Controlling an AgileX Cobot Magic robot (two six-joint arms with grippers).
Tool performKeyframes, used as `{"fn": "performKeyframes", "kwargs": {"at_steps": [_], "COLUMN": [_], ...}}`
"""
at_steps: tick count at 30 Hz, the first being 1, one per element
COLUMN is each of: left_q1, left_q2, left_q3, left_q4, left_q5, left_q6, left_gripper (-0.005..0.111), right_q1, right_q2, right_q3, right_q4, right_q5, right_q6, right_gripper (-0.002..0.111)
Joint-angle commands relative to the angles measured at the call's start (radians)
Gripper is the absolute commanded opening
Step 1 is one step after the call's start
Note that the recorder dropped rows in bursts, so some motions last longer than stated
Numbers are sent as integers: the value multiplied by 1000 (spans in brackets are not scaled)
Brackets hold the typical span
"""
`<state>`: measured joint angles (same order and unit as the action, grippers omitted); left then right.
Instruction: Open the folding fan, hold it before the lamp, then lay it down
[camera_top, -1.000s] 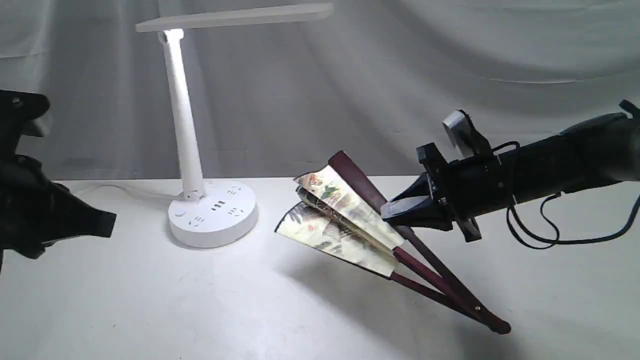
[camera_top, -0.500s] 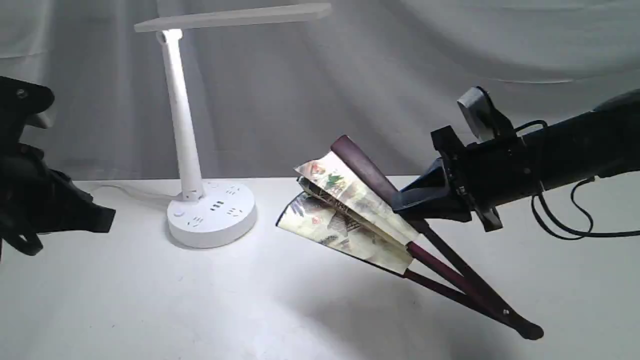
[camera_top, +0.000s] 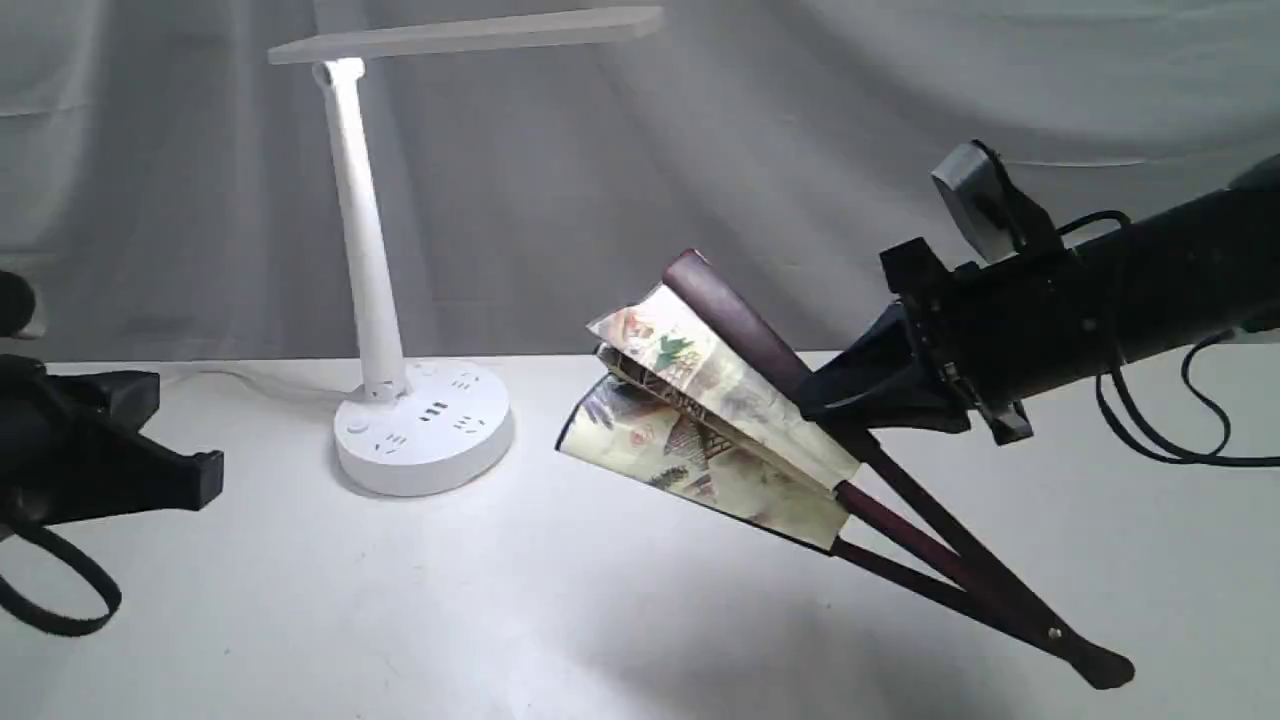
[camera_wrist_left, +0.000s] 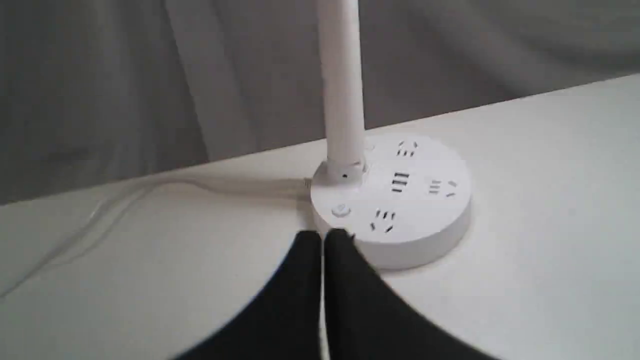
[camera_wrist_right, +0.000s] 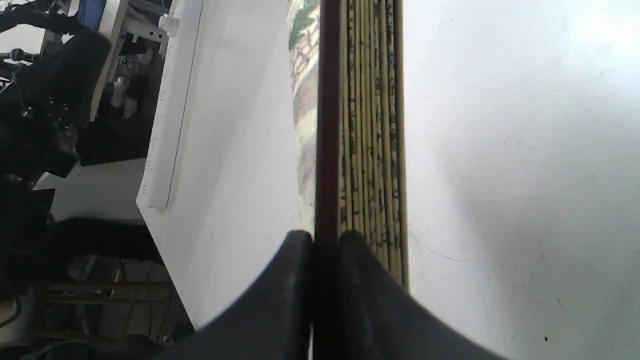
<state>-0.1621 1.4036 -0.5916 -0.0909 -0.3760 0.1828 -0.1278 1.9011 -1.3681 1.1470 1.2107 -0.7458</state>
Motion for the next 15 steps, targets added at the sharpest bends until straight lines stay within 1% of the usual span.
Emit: {"fn": "performKeyframes", "kwargs": {"at_steps": [1, 4, 6, 11, 13, 15], "left_q1": [-5, -5, -5, -5, -5, -5], "left_q2": [-2, -2, -2, -2, 1, 24], "left_q3": [58, 97, 103, 103, 103, 103], "left_q4": [210, 429, 499, 491, 491, 491], "left_q5": [-170, -314, -324, -192, -161, -141], "left_q6": [-235, -457, -574, -768, -822, -930], "left_gripper": [0, 0, 0, 0, 0, 2], "right_q1": [-3, -3, -3, -3, -3, -3], "right_q2": [-12, -12, -12, -12, -12, -12], "right_q3": [5, 5, 5, 5, 5, 5], "right_q4": [11, 14, 14, 14, 14, 14], "right_q5": [10, 10, 10, 10, 10, 10], "right_q6": [-16, -23, -32, -34, -38, -38], "right_gripper": [0, 0, 0, 0, 0, 0]}}
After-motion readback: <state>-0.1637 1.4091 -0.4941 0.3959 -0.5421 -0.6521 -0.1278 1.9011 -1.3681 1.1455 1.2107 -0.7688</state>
